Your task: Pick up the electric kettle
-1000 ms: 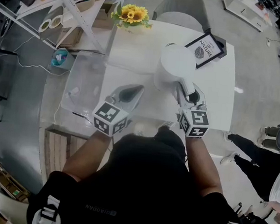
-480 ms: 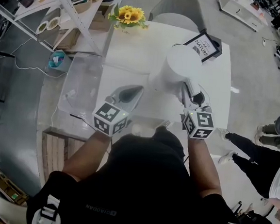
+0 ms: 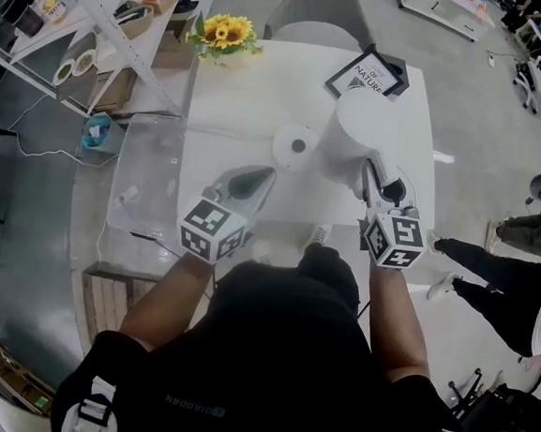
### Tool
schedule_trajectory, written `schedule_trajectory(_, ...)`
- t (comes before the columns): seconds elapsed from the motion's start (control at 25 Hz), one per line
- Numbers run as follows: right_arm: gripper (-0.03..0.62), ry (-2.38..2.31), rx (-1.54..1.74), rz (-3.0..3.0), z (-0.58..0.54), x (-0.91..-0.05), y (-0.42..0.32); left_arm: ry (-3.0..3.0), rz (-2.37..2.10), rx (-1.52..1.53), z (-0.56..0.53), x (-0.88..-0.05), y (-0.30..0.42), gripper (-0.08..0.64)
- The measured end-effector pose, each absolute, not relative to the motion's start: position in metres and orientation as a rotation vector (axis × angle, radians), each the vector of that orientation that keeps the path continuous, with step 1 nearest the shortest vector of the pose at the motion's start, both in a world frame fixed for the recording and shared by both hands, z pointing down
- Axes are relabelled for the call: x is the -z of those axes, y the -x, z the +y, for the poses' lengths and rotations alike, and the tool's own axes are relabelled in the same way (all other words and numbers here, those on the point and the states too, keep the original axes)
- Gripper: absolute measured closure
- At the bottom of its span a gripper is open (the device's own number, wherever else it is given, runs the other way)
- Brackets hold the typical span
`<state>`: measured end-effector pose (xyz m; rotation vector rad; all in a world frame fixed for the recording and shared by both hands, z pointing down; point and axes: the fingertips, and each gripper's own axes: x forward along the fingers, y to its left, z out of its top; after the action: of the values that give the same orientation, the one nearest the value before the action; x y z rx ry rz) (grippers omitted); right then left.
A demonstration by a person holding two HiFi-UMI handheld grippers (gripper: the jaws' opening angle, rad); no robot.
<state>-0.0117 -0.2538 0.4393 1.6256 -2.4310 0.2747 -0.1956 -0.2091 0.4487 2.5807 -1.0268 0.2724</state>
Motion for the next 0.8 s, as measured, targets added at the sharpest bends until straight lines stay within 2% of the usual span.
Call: schedule_trajectory(0.8, 0.46, -1.789, -0.297, -2.329, -0.297, -0.458, -0.109, -2.603, -0.976, -0.313, -0.234, -0.446, 0.112, 0.557)
